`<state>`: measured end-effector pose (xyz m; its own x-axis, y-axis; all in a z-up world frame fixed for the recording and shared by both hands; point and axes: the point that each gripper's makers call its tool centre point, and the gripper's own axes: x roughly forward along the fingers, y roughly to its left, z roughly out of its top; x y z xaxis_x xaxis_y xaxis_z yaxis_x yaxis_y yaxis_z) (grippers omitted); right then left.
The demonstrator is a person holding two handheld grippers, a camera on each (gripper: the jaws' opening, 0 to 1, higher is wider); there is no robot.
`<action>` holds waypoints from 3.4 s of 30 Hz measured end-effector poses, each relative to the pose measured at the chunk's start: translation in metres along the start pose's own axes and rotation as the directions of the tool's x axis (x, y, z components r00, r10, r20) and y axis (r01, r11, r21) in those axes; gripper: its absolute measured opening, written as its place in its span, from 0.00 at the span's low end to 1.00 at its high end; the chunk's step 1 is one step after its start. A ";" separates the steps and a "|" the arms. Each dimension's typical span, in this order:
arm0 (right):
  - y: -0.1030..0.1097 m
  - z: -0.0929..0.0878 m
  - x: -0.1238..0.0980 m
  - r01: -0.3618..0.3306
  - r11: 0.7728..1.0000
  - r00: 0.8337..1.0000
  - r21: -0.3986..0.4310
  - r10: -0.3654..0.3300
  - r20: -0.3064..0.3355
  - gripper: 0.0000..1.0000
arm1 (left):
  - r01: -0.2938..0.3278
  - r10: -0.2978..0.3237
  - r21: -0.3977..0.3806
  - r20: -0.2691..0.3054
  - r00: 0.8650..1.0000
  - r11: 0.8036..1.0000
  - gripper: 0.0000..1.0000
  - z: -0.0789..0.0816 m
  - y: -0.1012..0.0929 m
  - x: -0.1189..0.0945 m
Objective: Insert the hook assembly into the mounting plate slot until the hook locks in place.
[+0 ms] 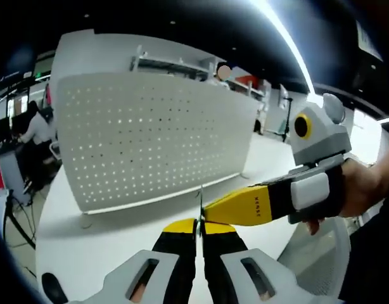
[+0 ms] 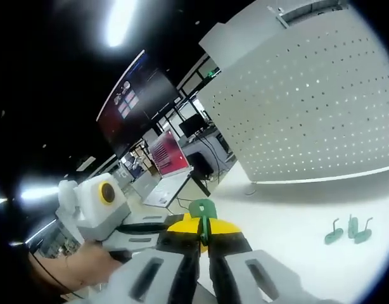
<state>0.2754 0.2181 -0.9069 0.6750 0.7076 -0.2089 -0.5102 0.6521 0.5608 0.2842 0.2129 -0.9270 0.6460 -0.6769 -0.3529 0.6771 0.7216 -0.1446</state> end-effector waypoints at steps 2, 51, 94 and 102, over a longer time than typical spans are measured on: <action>0.002 0.000 0.001 -0.005 1.000 1.000 -0.018 0.004 -0.004 0.00 | -0.003 0.003 0.013 0.002 1.000 1.000 0.01 0.000 0.001 -0.001; -0.068 0.103 0.017 0.379 0.884 0.900 -0.273 -0.283 0.331 0.00 | -0.012 0.017 -0.037 0.127 0.992 0.999 1.00 0.007 0.014 -0.023; -0.177 0.254 -0.003 0.716 0.683 0.603 -0.147 -0.498 0.623 0.00 | -0.064 0.071 -0.080 0.093 0.993 0.995 1.00 -0.007 0.039 -0.024; -0.180 0.260 0.001 0.719 0.678 0.601 -0.153 -0.496 0.626 0.00 | -0.084 0.093 -0.096 0.087 0.992 0.992 1.00 -0.011 0.044 -0.026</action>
<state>0.5061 0.0305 -0.7995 0.9929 -0.0684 0.0976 0.0578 0.9925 0.1076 0.2930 0.2641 -0.9342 0.7340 -0.6173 -0.2831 0.5833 0.7866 -0.2025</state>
